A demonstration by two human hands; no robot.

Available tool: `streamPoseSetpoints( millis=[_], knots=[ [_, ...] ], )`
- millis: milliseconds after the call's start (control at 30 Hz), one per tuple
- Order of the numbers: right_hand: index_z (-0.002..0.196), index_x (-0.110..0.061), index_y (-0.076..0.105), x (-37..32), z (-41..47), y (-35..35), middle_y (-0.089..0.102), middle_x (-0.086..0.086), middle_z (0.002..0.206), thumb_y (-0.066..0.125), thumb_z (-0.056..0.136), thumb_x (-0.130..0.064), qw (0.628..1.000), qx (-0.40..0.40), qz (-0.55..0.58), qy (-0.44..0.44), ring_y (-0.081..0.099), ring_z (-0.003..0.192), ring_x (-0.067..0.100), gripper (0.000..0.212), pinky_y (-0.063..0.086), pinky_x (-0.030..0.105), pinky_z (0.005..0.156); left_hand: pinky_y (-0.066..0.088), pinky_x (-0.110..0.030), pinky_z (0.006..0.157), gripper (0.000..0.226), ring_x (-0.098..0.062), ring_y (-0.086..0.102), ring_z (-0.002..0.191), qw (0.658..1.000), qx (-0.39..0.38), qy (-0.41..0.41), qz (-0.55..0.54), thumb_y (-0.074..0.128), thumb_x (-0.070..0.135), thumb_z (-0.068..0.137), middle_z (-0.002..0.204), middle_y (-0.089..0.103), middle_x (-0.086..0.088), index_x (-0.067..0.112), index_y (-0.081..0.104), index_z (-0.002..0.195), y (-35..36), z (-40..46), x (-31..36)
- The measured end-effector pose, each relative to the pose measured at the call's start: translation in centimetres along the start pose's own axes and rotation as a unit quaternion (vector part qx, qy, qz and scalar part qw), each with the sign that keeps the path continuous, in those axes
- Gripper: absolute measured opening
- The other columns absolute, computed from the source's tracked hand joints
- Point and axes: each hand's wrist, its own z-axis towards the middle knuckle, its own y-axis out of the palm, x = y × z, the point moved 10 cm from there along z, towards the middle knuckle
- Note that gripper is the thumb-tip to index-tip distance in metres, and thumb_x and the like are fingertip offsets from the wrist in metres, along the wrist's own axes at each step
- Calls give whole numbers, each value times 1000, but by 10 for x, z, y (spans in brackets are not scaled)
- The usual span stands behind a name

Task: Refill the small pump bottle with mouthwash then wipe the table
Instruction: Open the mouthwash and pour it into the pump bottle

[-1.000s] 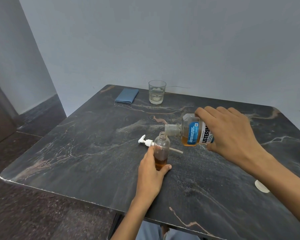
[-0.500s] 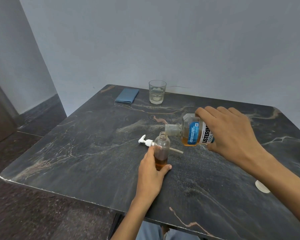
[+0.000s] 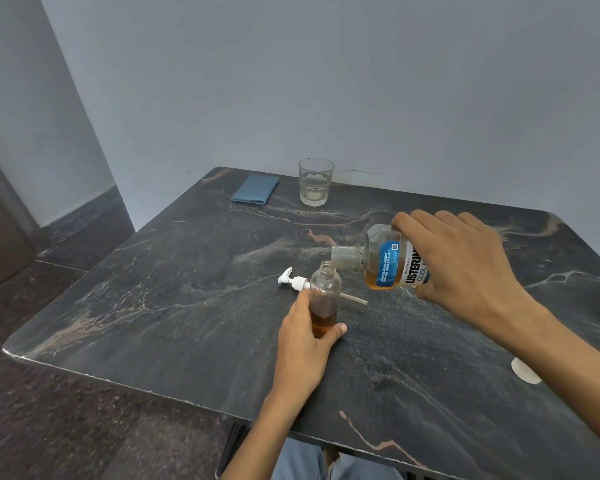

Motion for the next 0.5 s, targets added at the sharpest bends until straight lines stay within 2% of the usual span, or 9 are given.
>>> streamPoseSetpoints(
  millis=[133, 500],
  knots=[
    [103, -16, 54, 0, 0, -1, 63, 4, 88, 92, 38, -25, 1000, 5, 1, -5, 56, 69, 22, 76, 32, 27, 62, 41, -21, 75, 39, -6, 54, 88, 1000, 1, 2, -7, 77, 27, 75, 94, 59, 12, 30, 49, 102, 0, -1, 0],
    [107, -18, 53, -1, 1, 1, 63, 4, 93, 91, 43, -29, 1000, -6, -1, -10, 57, 74, 22, 76, 39, 29, 65, 42, -17, 73, 32, -3, 56, 88, 1000, -3, 0, -31, 69, 43, 79, 95, 60, 13, 32, 51, 103, 1, -1, 2]
  ],
)
